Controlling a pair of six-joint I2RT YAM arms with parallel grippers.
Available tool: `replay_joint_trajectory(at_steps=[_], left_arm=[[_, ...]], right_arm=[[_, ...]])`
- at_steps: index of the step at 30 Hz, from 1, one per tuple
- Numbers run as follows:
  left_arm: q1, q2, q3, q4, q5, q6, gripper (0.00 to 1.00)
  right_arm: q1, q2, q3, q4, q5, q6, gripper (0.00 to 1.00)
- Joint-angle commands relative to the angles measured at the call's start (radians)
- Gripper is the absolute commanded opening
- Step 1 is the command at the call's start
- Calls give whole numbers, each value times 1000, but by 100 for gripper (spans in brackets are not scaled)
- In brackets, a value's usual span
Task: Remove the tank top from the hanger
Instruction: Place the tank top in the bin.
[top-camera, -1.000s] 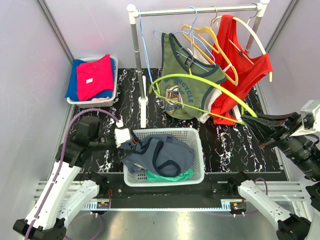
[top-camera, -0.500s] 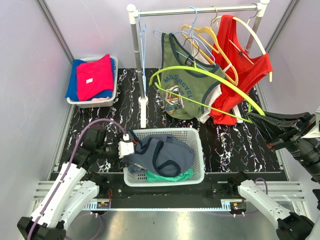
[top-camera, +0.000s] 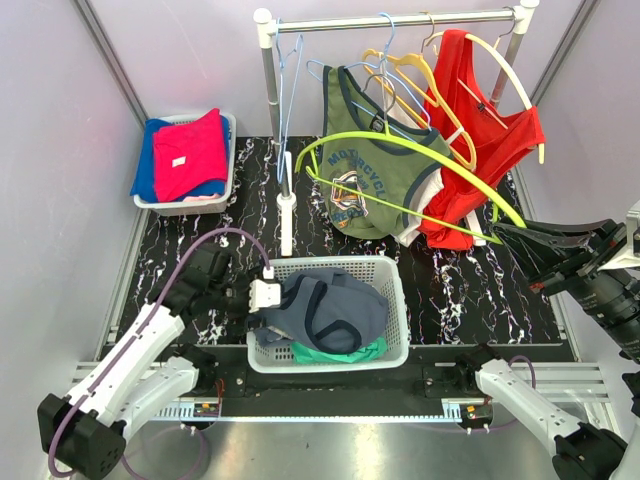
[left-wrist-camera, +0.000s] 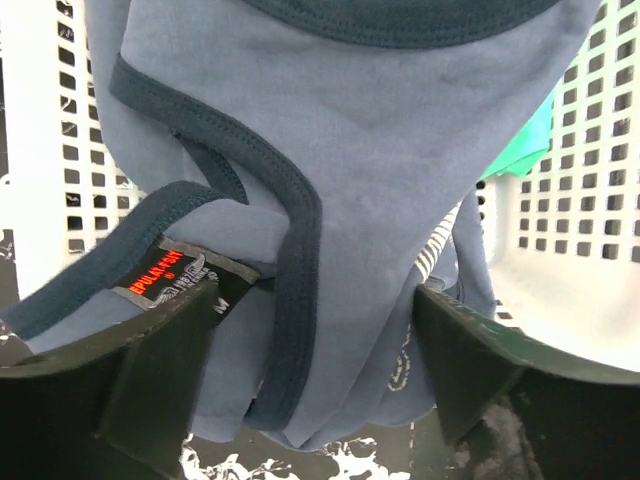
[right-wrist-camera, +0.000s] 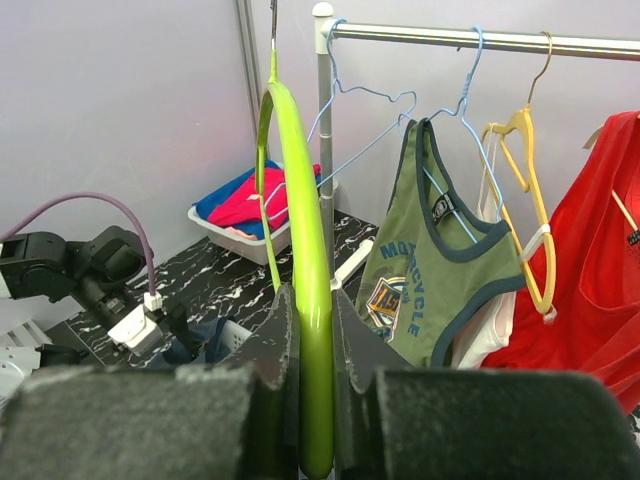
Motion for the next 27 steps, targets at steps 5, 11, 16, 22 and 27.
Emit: replay_joint_trajectory(at_steps=[5,11,16,22,27], left_arm=[[-19,-1,8,42,-40,45,0],[-35,35,213,9,-3,-7,0],[-63,120,497,-4,32,-118,0],[-100,187,708,11,135,-325,0],[-144,224,772,68,164,-480,0]], right_arm=[[4,-8,24,73,41,24,0],[4,-29,-28,124,25,57,0],[4,-52,-60,155,58,73,0],[2,-121,-136,224,145,99,0],[4,-144,-148,235,209,93,0]])
